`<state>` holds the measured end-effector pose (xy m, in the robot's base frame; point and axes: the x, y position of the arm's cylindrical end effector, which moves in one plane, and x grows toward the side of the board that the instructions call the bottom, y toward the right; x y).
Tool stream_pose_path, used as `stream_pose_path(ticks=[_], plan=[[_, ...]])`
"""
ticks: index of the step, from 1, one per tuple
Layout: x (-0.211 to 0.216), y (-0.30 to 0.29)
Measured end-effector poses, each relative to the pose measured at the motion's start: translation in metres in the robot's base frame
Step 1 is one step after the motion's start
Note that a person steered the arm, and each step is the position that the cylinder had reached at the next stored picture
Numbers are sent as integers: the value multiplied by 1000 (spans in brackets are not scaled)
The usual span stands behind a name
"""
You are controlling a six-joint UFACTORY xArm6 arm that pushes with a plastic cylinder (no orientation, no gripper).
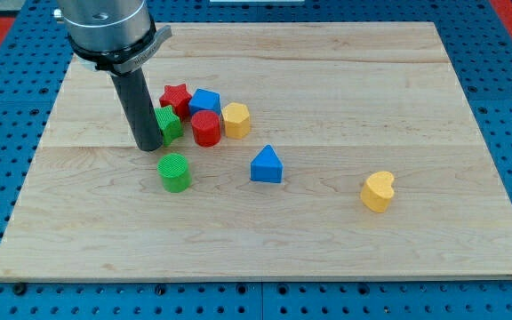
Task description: Push the green circle below the red circle
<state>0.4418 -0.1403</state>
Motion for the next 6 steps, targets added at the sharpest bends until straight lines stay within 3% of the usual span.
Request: stream_pose_path(ticks=[1,2,3,4,5,6], plan=[[5,-2],[47,-47],[101,-48],[100,9],[60,40],[52,43]])
